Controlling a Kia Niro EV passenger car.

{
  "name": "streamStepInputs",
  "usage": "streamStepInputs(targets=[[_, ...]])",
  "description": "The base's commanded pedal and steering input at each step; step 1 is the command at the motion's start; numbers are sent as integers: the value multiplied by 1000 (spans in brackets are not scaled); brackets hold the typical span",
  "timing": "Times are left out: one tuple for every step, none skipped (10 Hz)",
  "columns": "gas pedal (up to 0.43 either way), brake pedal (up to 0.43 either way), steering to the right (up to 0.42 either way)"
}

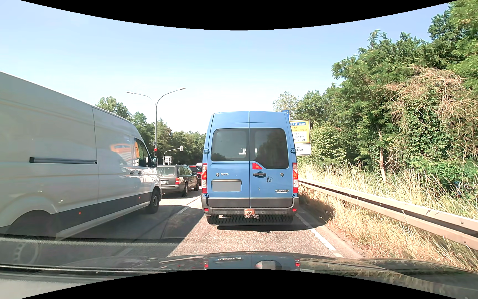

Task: Follow the waypoints while adhering to traffic rules and regulations

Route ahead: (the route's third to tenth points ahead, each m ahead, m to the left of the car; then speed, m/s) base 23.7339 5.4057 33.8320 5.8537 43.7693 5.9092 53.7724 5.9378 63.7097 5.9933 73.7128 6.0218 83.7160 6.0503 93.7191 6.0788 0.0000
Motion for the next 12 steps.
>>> streamStepInputs(targets=[[0,189,-3],[0,189,-3],[0,183,-3],[0,189,-3],[0,189,-3],[0,183,-3],[0,189,-3],[0,183,-3],[0,183,-3],[0,189,-2],[0,189,-3],[0,183,-3]])
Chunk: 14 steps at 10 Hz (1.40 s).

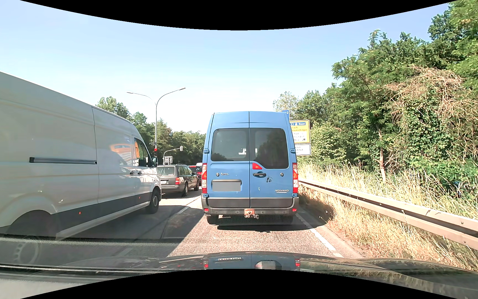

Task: Follow the waypoints while adhering to traffic rules and regulations

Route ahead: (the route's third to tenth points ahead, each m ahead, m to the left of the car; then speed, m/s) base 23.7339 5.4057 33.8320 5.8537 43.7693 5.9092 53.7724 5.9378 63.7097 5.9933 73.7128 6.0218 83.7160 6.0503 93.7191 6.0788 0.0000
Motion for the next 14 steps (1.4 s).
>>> streamStepInputs(targets=[[0,189,-3],[0,189,-3],[0,189,-3],[0,183,-3],[0,189,-3],[0,189,-2],[0,189,-2],[0,183,-1],[0,189,0],[0,189,5],[0,189,5],[0,183,1],[0,189,-1],[0,183,-1]])
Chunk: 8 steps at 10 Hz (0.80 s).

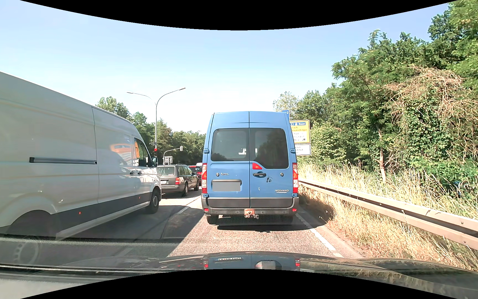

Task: Follow the waypoints while adhering to traffic rules and regulations

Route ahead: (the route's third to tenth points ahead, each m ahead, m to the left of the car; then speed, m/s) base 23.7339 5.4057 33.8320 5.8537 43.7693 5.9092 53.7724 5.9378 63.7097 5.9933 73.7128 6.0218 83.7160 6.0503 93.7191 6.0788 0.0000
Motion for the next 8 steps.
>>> streamStepInputs(targets=[[0,189,-1],[0,183,-1],[0,189,-1],[0,189,-1],[0,183,-1],[0,183,-1],[0,189,-1],[0,189,-1]])
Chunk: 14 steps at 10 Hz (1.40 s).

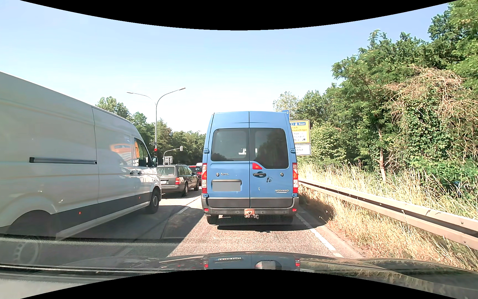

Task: Follow the waypoints while adhering to traffic rules and regulations

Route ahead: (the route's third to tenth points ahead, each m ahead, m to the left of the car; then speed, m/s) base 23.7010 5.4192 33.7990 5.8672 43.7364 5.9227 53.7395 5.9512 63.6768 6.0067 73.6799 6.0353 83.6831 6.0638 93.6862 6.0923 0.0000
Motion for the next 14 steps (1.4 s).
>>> streamStepInputs(targets=[[0,183,-1],[0,189,-1],[0,183,-1],[0,189,-1],[0,189,-1],[0,189,-1],[0,189,-1],[0,189,-1],[0,183,-1],[0,189,-1],[0,189,-1],[0,189,-1],[0,189,-1],[0,189,-1]])
